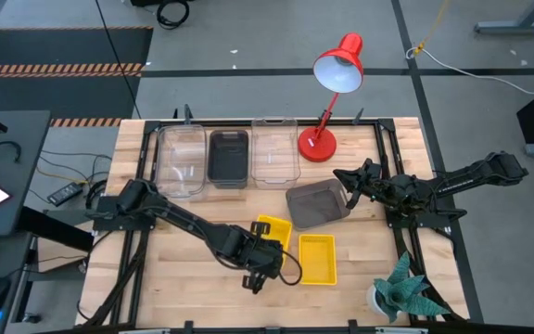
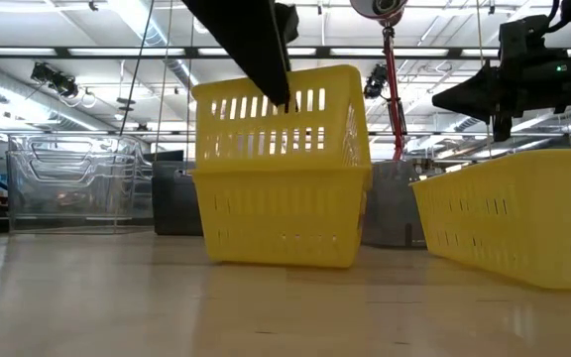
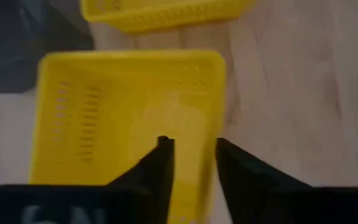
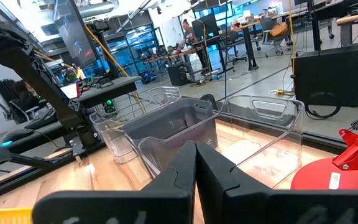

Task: Stack baskets by color
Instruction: Stack the left yellow bin on top of the middle yellow bin, then stack the right yellow bin on top of the left yellow bin

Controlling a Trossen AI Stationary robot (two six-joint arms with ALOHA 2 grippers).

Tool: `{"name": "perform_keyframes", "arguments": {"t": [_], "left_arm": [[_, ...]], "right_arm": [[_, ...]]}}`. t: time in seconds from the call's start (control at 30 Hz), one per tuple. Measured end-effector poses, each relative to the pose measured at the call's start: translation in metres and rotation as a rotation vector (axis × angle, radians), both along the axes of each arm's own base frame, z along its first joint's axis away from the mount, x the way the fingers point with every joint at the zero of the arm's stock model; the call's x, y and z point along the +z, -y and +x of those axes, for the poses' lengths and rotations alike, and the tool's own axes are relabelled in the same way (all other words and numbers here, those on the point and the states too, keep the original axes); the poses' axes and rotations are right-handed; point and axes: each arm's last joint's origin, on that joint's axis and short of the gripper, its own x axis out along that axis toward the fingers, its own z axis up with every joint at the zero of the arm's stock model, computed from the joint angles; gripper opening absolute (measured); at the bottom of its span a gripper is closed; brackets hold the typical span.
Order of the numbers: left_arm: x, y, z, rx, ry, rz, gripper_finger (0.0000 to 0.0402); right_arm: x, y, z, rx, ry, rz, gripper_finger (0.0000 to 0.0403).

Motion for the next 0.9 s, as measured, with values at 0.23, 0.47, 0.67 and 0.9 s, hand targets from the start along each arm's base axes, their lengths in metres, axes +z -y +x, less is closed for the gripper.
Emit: {"name": "perform_keyframes", "arguments": {"t": [0.23, 0.47, 0.67, 0.9], "left_arm": [[0.001, 0.000, -0.002, -0.020, -0.009, 0.030, 0.0015], [-0.008, 0.005, -0.003, -0.021, -0.032, 0.052, 0.0030], [-0.016, 0.009, 0.000, -0.030, -0.033, 0.051, 0.0033], [-0.016, 0.009, 0.000, -0.021, -0.042, 0.019, 0.0160]], "right_arm": [[0.000, 0.000, 0.000, 0.000, 0.000, 0.000, 0.0013], [0.000, 0.000, 0.000, 0.000, 0.000, 0.000, 0.0013], [0.000, 0.000, 0.000, 0.000, 0.000, 0.000, 0.0013], [-0.001, 0.000, 0.000, 0.000, -0.006, -0.001, 0.0013]]}}
